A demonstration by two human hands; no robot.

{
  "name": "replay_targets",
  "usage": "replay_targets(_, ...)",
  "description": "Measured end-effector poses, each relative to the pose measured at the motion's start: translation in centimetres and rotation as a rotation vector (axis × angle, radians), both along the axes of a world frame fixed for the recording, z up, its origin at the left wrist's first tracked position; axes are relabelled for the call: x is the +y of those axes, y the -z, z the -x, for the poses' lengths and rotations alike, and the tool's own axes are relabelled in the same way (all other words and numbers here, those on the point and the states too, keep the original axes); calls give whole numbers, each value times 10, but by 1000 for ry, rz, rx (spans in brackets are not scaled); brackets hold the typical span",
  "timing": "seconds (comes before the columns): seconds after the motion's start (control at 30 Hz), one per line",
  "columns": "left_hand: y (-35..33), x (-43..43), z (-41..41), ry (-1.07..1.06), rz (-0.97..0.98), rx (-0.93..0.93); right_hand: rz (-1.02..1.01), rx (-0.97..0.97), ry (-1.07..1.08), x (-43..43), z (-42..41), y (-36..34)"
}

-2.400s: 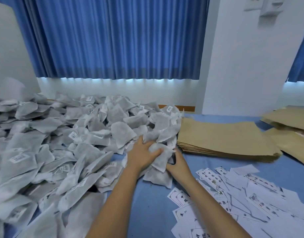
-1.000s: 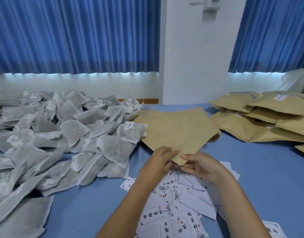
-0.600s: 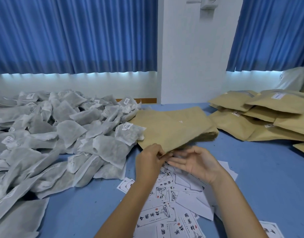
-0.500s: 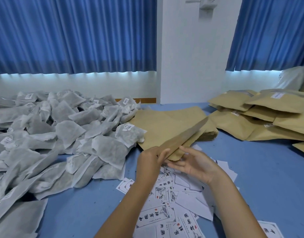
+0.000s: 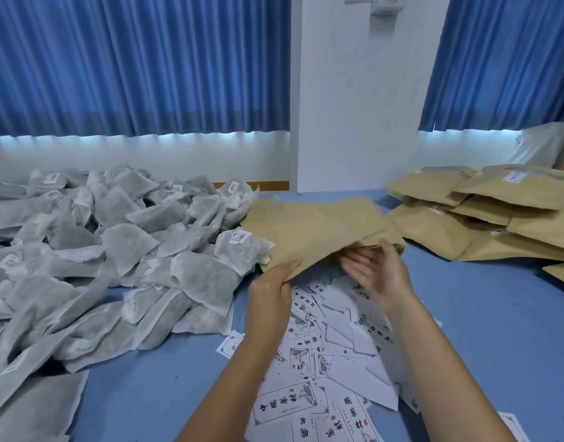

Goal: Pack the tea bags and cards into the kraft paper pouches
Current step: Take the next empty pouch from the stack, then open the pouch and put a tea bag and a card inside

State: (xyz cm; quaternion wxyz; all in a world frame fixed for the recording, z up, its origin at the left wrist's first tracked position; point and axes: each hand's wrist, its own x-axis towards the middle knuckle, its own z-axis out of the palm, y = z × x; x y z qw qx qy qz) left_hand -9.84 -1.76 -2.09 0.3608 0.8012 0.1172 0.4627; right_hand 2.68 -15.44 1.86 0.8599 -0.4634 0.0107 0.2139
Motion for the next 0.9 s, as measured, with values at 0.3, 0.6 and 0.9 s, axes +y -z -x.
replay_targets(0.3, 7, 11, 0, 313, -204, 304, 23, 22, -166, 12, 48, 22)
replay_targets(0.6, 6, 14, 2, 421, 75, 492, 339, -59, -233, 9, 54, 30)
replay_targets(0.9, 4, 19, 7, 452, 42, 439, 263, -85, -329, 8, 56, 30)
